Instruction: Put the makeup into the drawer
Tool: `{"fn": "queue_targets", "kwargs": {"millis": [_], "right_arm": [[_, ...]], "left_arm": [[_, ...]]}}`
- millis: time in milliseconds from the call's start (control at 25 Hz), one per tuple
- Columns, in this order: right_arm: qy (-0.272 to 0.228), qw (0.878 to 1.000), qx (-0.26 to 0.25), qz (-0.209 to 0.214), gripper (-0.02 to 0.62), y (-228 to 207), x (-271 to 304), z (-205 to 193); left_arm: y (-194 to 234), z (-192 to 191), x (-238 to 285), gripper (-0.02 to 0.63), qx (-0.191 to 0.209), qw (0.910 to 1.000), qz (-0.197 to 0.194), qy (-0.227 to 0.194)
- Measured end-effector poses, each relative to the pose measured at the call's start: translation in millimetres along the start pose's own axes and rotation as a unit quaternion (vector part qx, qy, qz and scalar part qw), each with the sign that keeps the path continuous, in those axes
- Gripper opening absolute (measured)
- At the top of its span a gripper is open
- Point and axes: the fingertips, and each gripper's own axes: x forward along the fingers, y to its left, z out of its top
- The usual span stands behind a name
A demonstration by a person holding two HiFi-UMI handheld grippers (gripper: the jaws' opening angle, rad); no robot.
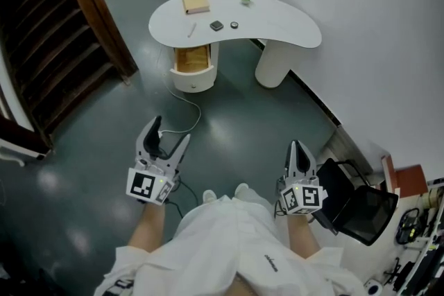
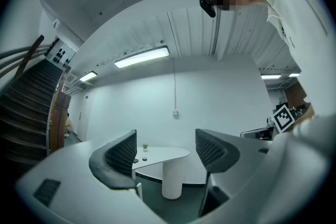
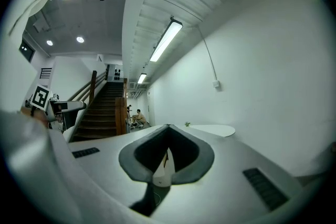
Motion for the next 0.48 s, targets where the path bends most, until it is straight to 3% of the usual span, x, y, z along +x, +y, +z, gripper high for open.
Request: {"fn": "queue_targets", "kwargs": {"millis": [480], "right_arm": [[-0.006,1.000,0.003,0.010,0.017,-16,35,-4]], "left_arm": [[0,-19,37,0.339,-0.007,0.9999,-0.003,0.008]]}}
